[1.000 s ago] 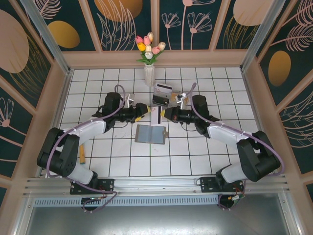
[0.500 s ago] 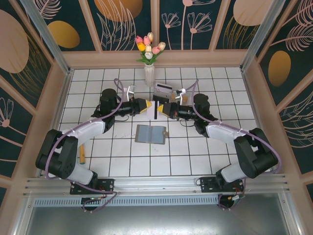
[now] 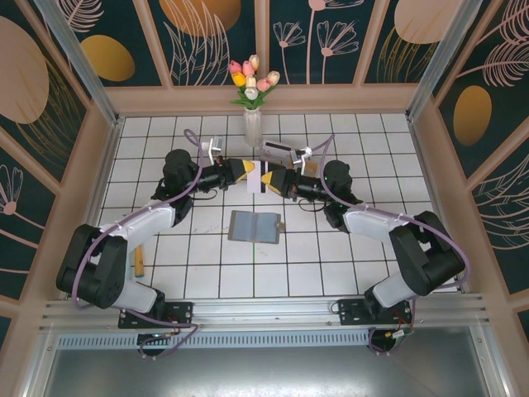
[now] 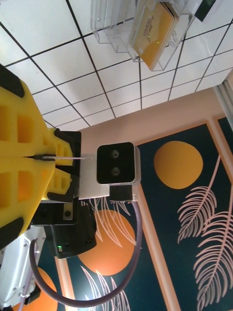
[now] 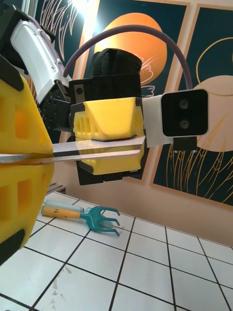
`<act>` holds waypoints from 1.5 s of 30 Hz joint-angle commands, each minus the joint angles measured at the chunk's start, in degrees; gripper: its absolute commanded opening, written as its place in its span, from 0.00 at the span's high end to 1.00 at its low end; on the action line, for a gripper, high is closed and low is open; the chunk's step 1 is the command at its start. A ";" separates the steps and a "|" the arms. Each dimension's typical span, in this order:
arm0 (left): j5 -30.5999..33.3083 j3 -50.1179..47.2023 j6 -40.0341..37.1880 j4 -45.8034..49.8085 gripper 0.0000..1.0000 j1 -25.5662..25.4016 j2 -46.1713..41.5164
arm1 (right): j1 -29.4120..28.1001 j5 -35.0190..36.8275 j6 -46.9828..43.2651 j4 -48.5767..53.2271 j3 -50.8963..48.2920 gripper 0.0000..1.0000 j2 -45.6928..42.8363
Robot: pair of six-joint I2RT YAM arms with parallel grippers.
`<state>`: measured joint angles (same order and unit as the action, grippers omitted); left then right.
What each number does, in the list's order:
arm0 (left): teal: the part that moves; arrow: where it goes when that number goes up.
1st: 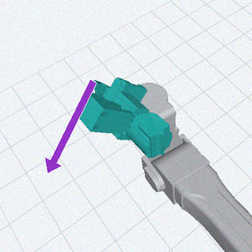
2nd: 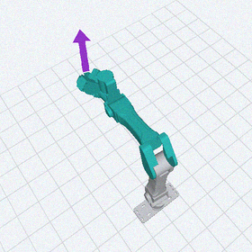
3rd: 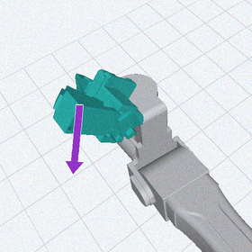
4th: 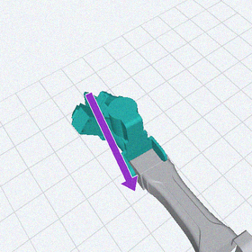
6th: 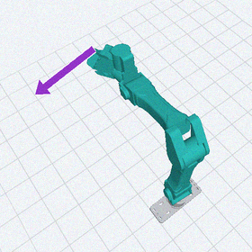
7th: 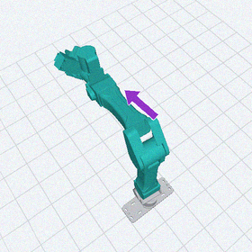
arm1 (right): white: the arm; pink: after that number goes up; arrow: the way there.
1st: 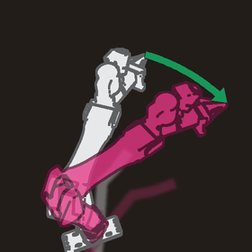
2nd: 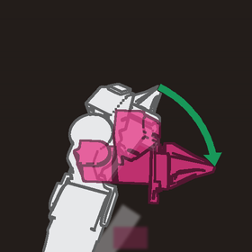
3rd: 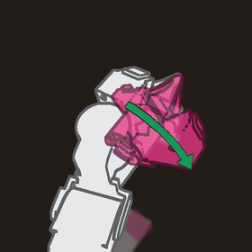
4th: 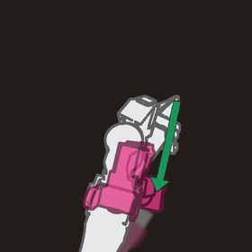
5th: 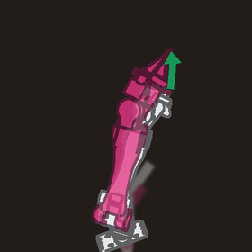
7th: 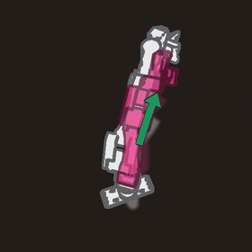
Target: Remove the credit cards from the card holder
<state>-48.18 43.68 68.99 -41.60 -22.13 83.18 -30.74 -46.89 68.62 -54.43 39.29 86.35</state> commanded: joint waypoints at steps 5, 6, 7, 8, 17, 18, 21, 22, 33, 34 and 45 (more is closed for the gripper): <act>6.40 -0.18 -2.69 6.63 0.60 0.36 -3.54 | 0.85 2.11 -3.16 1.88 3.81 1.00 -0.52; 7.97 0.37 -4.83 10.64 0.47 0.71 -4.15 | 1.70 2.18 -5.74 5.65 4.69 1.00 -1.22; 9.58 0.89 -6.75 14.12 0.39 1.05 -4.78 | 2.42 2.51 -8.60 9.74 5.71 1.00 -1.89; 11.75 1.50 -9.29 19.08 0.29 1.32 -5.53 | 3.31 3.11 -13.42 15.58 7.29 1.00 -2.71; 28.43 5.82 -20.95 46.89 0.01 1.78 -8.32 | 7.14 17.25 -54.68 54.07 25.85 1.00 -1.85; 29.29 6.30 -21.50 48.68 0.02 1.82 -7.84 | 7.30 18.30 -58.77 55.32 27.16 1.00 -1.16; 30.12 6.68 -22.39 50.56 0.02 1.83 -6.98 | 7.98 20.10 -68.93 59.80 32.30 1.00 1.70; 30.29 6.58 -22.56 50.58 0.02 1.87 -6.94 | 8.21 19.52 -72.40 61.68 34.17 1.00 2.89; 32.45 7.99 -26.23 54.68 0.01 1.93 -4.19 | 9.94 13.74 -107.00 75.38 48.07 1.00 16.17; 32.49 8.13 -26.68 54.94 0.01 1.94 -4.02 | 10.24 13.77 -108.84 78.26 50.74 1.00 18.22; 32.06 9.43 -28.38 56.65 0.01 2.00 -1.81 | 11.08 13.74 -121.98 90.37 66.16 1.00 30.06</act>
<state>-16.40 51.44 42.19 12.84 -20.56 80.64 -19.79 -31.05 -47.18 30.55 100.99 115.18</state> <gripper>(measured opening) 0.985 0.066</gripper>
